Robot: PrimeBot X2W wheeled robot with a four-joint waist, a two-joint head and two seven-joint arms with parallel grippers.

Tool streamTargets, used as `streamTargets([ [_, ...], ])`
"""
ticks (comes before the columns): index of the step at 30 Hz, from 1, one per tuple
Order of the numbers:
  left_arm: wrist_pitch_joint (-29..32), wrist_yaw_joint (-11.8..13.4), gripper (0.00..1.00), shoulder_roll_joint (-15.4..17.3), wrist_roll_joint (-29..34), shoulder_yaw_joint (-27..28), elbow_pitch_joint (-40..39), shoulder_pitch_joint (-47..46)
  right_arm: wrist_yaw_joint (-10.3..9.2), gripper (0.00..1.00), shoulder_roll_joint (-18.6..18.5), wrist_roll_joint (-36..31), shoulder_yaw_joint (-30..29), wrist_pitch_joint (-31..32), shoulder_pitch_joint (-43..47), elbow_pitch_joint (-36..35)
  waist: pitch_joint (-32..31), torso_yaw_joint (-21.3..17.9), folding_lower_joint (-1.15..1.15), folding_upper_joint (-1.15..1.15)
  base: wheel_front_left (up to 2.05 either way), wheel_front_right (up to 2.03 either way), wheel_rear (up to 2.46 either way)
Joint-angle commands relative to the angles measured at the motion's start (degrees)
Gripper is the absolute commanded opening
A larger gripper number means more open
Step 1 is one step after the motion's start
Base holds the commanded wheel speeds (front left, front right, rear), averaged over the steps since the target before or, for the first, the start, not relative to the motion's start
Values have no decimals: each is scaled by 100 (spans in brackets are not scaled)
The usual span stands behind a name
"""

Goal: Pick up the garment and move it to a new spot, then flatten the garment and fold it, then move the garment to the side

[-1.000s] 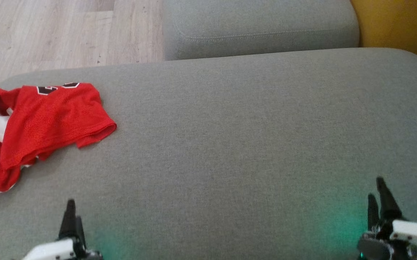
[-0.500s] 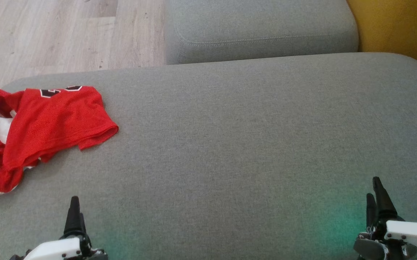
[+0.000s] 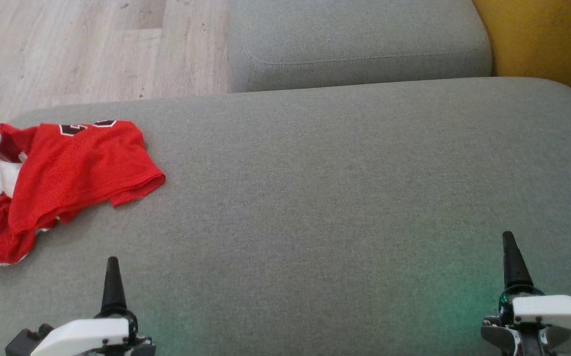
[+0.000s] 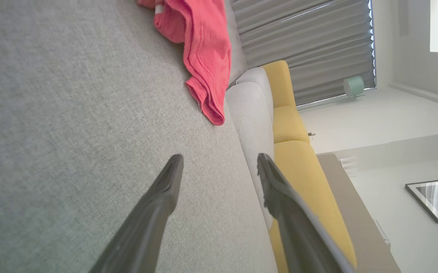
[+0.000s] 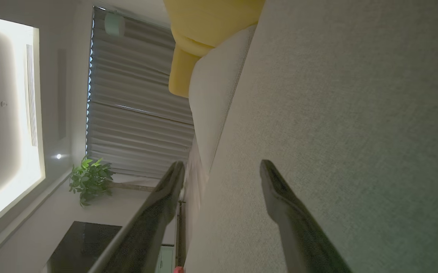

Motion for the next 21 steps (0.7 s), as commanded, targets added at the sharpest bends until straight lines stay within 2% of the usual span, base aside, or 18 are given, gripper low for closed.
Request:
streamTargets([
  [1, -69, 11, 100, 44, 161, -10, -242, -170, 13, 100, -52, -173, 58, -69, -148, -249, -4, 3, 0, 0, 0, 0, 0],
  [12, -273, 54, 100, 108, 1431, -202, -295, -89, 17, 100, -60, -1260, 279, -271, -103, -282, -47, 52, 0, 0, 0, 0, 0],
  [21, -427, 75, 100, 186, 2221, -373, -323, -3, 20, 100, -67, -2010, 464, -423, -85, -260, -83, 86, 0, 0, 0, 0, 0],
])
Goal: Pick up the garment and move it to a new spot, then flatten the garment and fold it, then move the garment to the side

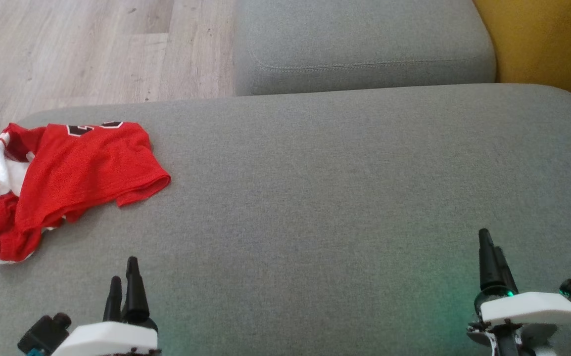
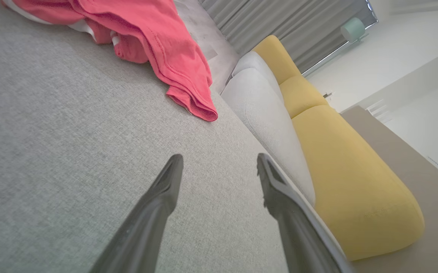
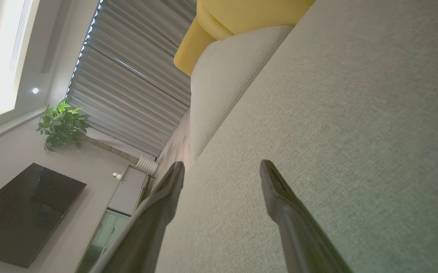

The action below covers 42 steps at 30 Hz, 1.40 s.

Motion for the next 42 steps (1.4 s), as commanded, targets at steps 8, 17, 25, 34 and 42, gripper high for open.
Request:
streamTargets([
  [8, -203, 24, 100, 114, 713, -124, -238, -60, 23, 100, -70, -696, 219, -199, -85, -154, -46, 28, 0, 0, 0, 0, 0],
  [17, -356, 27, 100, 138, 1349, -296, -222, -7, 26, 100, -77, -1327, 365, -351, -67, -134, -90, 59, 0, 0, 0, 0, 0],
  [25, -492, 57, 100, 177, 1897, -392, -175, 27, 29, 100, -82, -1885, 473, -486, -42, -139, -128, 96, 0, 0, 0, 0, 0],
  [34, -645, 108, 100, 200, 2460, -456, -135, 67, 32, 100, -89, -2516, 583, -638, -14, -153, -177, 134, 0, 0, 0, 0, 0],
  [42, -782, 132, 100, 233, 2978, -536, -130, 99, 35, 100, -95, -3114, 696, -773, 28, -126, -244, 162, 0, 0, 0, 0, 0],
])
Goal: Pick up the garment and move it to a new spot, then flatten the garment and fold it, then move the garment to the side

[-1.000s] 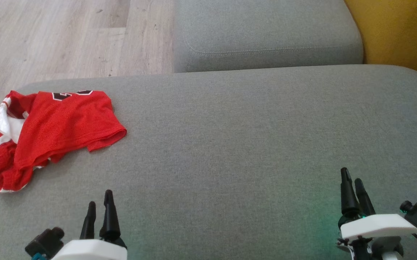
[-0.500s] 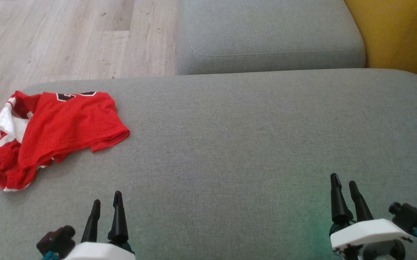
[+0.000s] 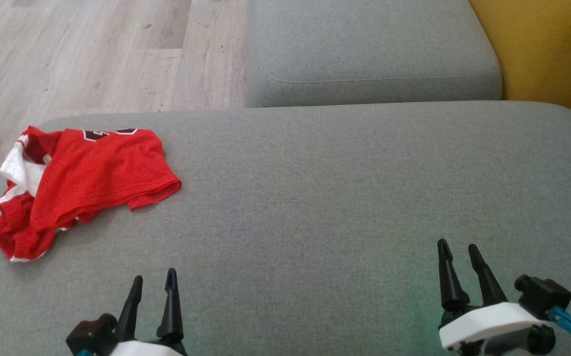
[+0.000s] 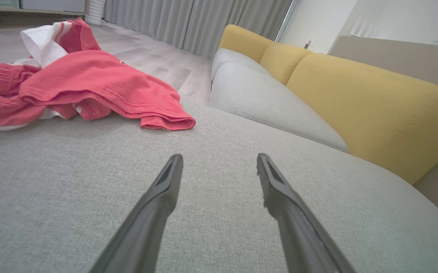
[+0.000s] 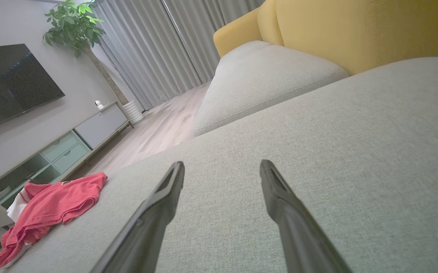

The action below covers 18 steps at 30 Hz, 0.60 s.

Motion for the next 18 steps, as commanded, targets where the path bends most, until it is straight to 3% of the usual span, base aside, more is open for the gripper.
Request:
streamTargets([
  [1, -108, 32, 100, 70, 235, 73, -153, -156, 34, 100, -75, -257, 151, -124, -102, -160, -23, 9, 0, 0, 0, 0, 0],
  [18, -357, 116, 100, 134, 1025, -7, 155, -122, 40, 100, -86, -1342, 380, -394, -49, -24, -149, 77, 0, 0, 0, 0, 0],
])
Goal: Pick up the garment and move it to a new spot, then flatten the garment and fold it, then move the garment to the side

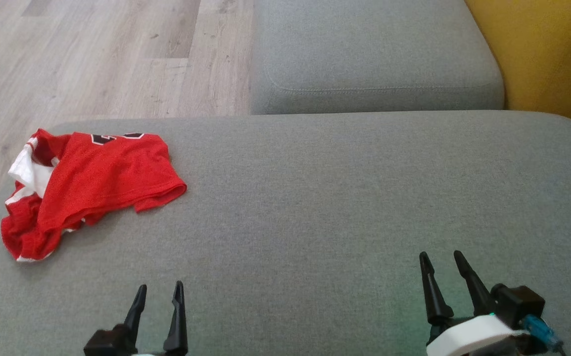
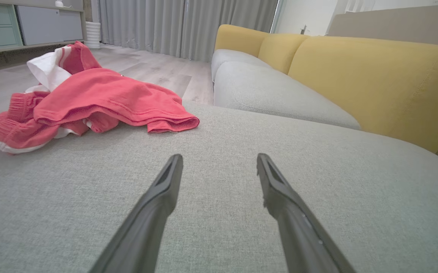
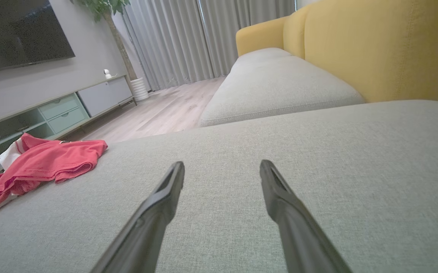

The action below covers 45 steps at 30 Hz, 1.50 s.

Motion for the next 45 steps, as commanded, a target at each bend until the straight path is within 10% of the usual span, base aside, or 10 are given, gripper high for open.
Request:
streamTargets([
  [1, -98, 43, 100, 83, 177, 96, -151, -153, 40, 100, -68, -184, 165, -108, -147, -162, -6, 5, 0, 0, 0, 0, 0],
  [36, -181, 242, 100, 206, 615, -3, -228, -56, 45, 100, -78, -853, 161, -337, -166, -53, -79, 54, 0, 0, 0, 0, 0],
  [45, -177, 288, 100, 278, 618, -12, -271, -176, 45, 100, -78, -748, 129, -337, -150, -140, -30, 676, 0, 0, 0, 0, 0],
])
